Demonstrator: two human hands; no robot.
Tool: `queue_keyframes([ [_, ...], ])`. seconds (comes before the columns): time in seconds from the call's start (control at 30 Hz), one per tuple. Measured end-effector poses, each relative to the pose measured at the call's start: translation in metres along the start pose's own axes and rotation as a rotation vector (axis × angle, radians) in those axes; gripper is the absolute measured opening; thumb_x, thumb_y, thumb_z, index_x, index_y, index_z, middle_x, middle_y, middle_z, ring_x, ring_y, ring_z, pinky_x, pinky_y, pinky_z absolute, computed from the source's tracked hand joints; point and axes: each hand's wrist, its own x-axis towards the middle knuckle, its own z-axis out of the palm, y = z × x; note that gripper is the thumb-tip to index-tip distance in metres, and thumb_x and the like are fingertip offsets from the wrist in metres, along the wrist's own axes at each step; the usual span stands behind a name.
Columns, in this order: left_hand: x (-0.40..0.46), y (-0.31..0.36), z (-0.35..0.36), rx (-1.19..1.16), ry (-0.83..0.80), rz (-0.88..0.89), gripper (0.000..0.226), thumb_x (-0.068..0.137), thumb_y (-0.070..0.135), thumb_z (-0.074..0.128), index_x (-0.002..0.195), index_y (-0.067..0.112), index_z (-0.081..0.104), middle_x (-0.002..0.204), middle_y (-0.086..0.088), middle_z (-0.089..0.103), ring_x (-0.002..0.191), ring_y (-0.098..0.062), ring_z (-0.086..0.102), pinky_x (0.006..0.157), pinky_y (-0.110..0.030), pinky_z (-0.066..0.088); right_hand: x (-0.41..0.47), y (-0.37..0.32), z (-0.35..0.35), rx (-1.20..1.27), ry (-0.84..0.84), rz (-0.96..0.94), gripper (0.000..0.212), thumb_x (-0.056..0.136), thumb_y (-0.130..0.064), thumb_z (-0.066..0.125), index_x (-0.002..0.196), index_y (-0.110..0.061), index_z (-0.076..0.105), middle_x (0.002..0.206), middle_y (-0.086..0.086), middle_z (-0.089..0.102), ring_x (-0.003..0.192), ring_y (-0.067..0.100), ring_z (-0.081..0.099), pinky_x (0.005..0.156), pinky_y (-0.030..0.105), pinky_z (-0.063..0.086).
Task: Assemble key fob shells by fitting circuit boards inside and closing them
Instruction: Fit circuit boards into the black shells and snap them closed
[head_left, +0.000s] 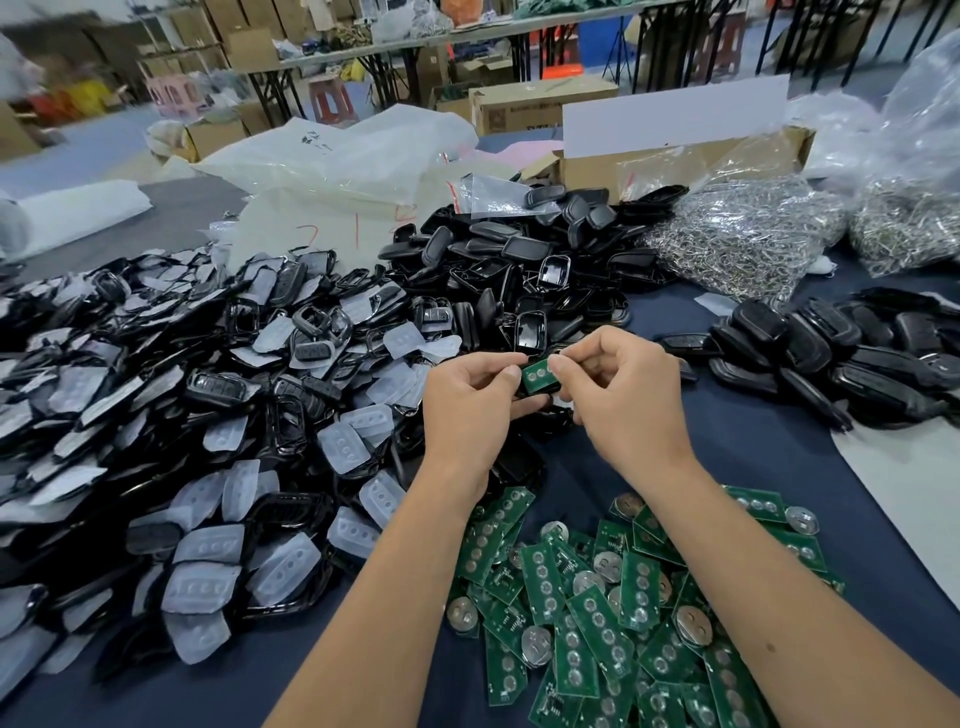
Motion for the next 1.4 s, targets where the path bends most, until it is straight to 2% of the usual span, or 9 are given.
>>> queue_keyframes([
  [0.3, 0.002, 0.002, -0.004, -0.052, 0.027, 0.002, 0.026, 0.099, -0.005, 0.059, 0.093, 0.009, 0.080, 0.100, -0.016, 0.077, 0.082, -0.020, 0.078, 0.073, -0.028, 0.063, -0.004, -0.005, 0.000, 0.029, -0.107, -0.017, 0.013, 0.086, -0.019, 0.084, 0.086, -0.020, 0.071, 0.073, 0.001, 0.073, 0.066, 0.022, 0.071, 0.066, 0.050, 0.061],
  [0.57, 0.000, 0.005, -0.003, -0.078, -0.019, 0.051, 0.020, 0.089, -0.005, 0.076, 0.097, 0.013, 0.080, 0.099, -0.020, 0.076, 0.080, -0.024, 0.078, 0.074, -0.026, 0.062, -0.002, -0.003, 0.002, 0.014, 0.010, 0.052, 0.015, 0.084, -0.021, 0.086, 0.081, -0.022, 0.071, 0.066, -0.003, 0.072, 0.060, 0.014, 0.067, 0.061, 0.030, 0.053],
  [0.7, 0.003, 0.006, -0.004, -0.058, -0.048, 0.083, 0.021, 0.088, -0.006, 0.075, 0.093, 0.013, 0.080, 0.092, -0.016, 0.077, 0.079, -0.024, 0.078, 0.071, -0.024, 0.061, -0.004, -0.002, 0.003, -0.029, 0.082, 0.060, 0.031, 0.078, -0.027, 0.090, 0.085, -0.022, 0.060, 0.063, -0.005, 0.068, 0.054, 0.005, 0.060, 0.057, 0.014, 0.044],
  [0.83, 0.005, 0.009, -0.012, -0.019, -0.085, 0.099, 0.021, 0.088, -0.007, 0.075, 0.092, 0.013, 0.080, 0.096, -0.019, 0.077, 0.081, -0.027, 0.078, 0.072, -0.028, 0.063, -0.001, -0.002, -0.004, -0.025, -0.014, 0.115, 0.027, 0.076, -0.037, 0.092, 0.084, -0.029, 0.068, 0.071, -0.007, 0.070, 0.059, 0.004, 0.061, 0.058, 0.021, 0.050],
  [0.97, 0.006, 0.015, -0.017, -0.004, -0.128, 0.136, 0.023, 0.088, -0.007, 0.074, 0.092, 0.015, 0.079, 0.090, -0.012, 0.079, 0.081, -0.024, 0.077, 0.070, -0.026, 0.062, 0.003, -0.007, -0.006, 0.259, -0.181, 0.173, 0.013, 0.085, -0.011, 0.085, 0.089, -0.021, 0.079, 0.078, 0.006, 0.076, 0.061, 0.015, 0.068, 0.050, 0.027, 0.051],
  [1.1, 0.007, 0.017, -0.018, -0.130, -0.032, 0.086, 0.016, 0.089, -0.001, 0.077, 0.100, 0.010, 0.073, 0.083, -0.009, 0.078, 0.069, -0.017, 0.073, 0.068, -0.023, 0.059, 0.011, -0.020, 0.004, 0.400, -0.169, 0.211, 0.009, 0.085, 0.003, 0.081, 0.086, -0.002, 0.074, 0.062, 0.007, 0.070, 0.051, 0.014, 0.064, 0.050, 0.023, 0.052],
  [1.2, 0.006, 0.020, -0.017, -0.326, 0.018, 0.027, 0.016, 0.089, 0.003, 0.079, 0.088, 0.018, 0.074, 0.078, 0.000, 0.075, 0.067, -0.013, 0.069, 0.069, -0.023, 0.058, 0.020, -0.035, 0.017, 0.495, -0.145, 0.242, 0.014, 0.085, 0.007, 0.079, 0.083, -0.003, 0.070, 0.058, 0.002, 0.068, 0.048, 0.012, 0.061, 0.047, 0.021, 0.050],
  [1.3, 0.010, 0.024, -0.023, -0.361, 0.105, 0.074, 0.029, 0.090, 0.003, 0.077, 0.072, 0.025, 0.076, 0.072, 0.003, 0.071, 0.066, -0.012, 0.065, 0.067, -0.026, 0.057, 0.025, -0.050, 0.036, 0.521, -0.172, 0.203, 0.014, 0.087, 0.006, 0.078, 0.083, -0.004, 0.070, 0.060, 0.002, 0.069, 0.050, 0.011, 0.062, 0.049, 0.022, 0.051],
  [1.4, 0.016, 0.034, -0.037, -0.305, 0.289, 0.183, 0.021, 0.092, 0.003, 0.074, 0.080, 0.020, 0.070, 0.068, 0.006, 0.067, 0.063, -0.012, 0.060, 0.065, -0.028, 0.056, 0.027, -0.064, 0.060, 0.502, -0.239, 0.155, 0.010, 0.090, 0.000, 0.078, 0.087, -0.004, 0.069, 0.065, 0.005, 0.070, 0.054, 0.014, 0.064, 0.051, 0.023, 0.053],
])
